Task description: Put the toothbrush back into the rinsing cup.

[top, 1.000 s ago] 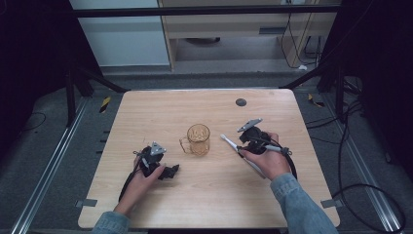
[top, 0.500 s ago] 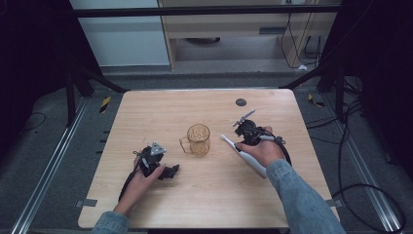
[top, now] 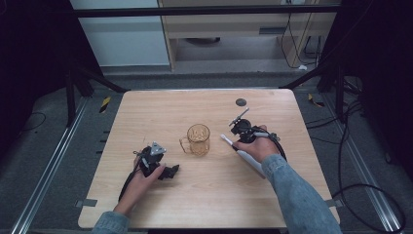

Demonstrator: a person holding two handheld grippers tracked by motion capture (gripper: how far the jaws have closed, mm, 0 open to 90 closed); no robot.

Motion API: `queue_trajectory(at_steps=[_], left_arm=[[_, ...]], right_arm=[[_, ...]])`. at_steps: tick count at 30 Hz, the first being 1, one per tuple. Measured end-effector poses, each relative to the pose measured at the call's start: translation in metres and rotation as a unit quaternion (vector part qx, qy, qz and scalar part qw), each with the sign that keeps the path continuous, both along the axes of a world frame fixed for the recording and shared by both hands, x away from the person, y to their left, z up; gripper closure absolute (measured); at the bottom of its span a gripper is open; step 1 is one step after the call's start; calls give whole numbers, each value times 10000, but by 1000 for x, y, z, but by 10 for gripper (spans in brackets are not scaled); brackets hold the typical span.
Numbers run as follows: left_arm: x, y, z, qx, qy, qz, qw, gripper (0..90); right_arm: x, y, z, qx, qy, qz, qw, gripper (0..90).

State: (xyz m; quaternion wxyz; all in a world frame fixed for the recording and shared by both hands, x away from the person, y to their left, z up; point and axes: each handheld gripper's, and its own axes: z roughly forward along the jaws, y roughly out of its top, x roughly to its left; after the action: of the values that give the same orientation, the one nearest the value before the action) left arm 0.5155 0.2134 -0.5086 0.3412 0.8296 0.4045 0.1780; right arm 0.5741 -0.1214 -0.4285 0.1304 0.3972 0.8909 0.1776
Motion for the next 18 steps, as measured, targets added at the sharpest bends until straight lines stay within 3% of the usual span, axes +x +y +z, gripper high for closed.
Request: queue_trajectory(at_steps=[12, 18], left_arm=[[0, 0, 0, -4, 2, 5, 10000, 0], [0, 0, 0, -2, 2, 4, 10000, 0]], right_arm=[[6, -3, -19, -204, 361, 4, 9991, 529], [6, -5, -23, -245, 437, -29, 9987, 530]])
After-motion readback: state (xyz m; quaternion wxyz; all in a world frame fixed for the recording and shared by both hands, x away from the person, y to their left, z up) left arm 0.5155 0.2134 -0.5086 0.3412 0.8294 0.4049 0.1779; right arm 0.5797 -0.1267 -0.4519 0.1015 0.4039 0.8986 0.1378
